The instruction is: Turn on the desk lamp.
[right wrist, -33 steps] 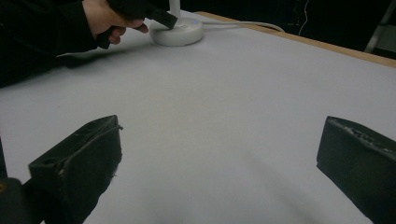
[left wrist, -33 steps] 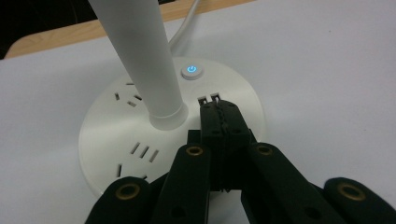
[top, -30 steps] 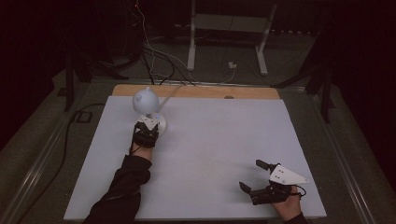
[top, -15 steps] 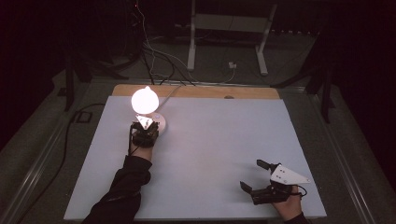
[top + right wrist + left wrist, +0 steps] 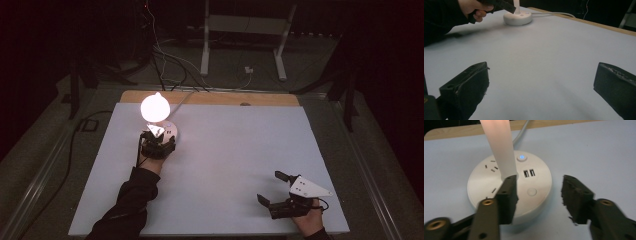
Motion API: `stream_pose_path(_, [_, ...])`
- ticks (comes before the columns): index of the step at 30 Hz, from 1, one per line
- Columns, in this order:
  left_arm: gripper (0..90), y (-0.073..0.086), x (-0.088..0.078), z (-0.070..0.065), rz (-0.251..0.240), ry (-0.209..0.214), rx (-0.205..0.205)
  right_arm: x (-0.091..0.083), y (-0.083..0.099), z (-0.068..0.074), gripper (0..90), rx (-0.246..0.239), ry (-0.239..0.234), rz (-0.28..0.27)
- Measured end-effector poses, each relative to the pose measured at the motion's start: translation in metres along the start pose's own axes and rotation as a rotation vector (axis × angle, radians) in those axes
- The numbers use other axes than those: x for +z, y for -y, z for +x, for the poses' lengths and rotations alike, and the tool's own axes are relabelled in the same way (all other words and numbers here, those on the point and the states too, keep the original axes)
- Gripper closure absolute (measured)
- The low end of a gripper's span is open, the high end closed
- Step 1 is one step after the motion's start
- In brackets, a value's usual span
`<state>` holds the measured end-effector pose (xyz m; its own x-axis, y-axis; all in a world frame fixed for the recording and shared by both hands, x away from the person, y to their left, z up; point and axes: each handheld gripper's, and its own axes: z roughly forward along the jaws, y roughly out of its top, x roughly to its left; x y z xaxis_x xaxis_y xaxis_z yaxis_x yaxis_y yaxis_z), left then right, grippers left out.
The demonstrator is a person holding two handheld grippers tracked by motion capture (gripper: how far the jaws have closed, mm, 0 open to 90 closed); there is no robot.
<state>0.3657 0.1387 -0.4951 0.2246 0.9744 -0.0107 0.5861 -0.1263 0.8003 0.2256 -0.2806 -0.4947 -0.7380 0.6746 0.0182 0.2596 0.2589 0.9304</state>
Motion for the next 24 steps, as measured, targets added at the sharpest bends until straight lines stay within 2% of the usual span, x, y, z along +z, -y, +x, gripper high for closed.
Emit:
stream_pose_path(4, [32.9,-0.001,-0.002,0.001,0.039,0.039,0.015,0.000,0.000,0.000,0.0,0.000,0.000,0.000])
stream_pose_path(6, [18.9,-0.001,-0.004,0.002,0.064,0.093,0.020,0.000,0.000,0.000,0.0,0.000,0.000,-0.001])
stream_pose_path(7, [14.4,-0.002,-0.005,0.002,0.067,0.109,0.019,0.000,0.000,0.000,0.0,0.000,-0.001,-0.002])
stream_pose_path(10, [2.5,-0.004,-0.008,0.002,0.101,0.191,0.026,0.000,0.000,0.000,0.0,0.001,-0.002,-0.002])
stream_pose_path(17, [0.4,-0.007,-0.019,0.003,0.095,0.276,0.014,0.000,0.000,0.001,0.0,0.001,-0.005,-0.003])
stream_pose_path(24, [0.4,-0.007,-0.035,0.010,0.072,0.316,0.009,0.000,-0.001,0.001,0.0,0.002,-0.006,-0.004])
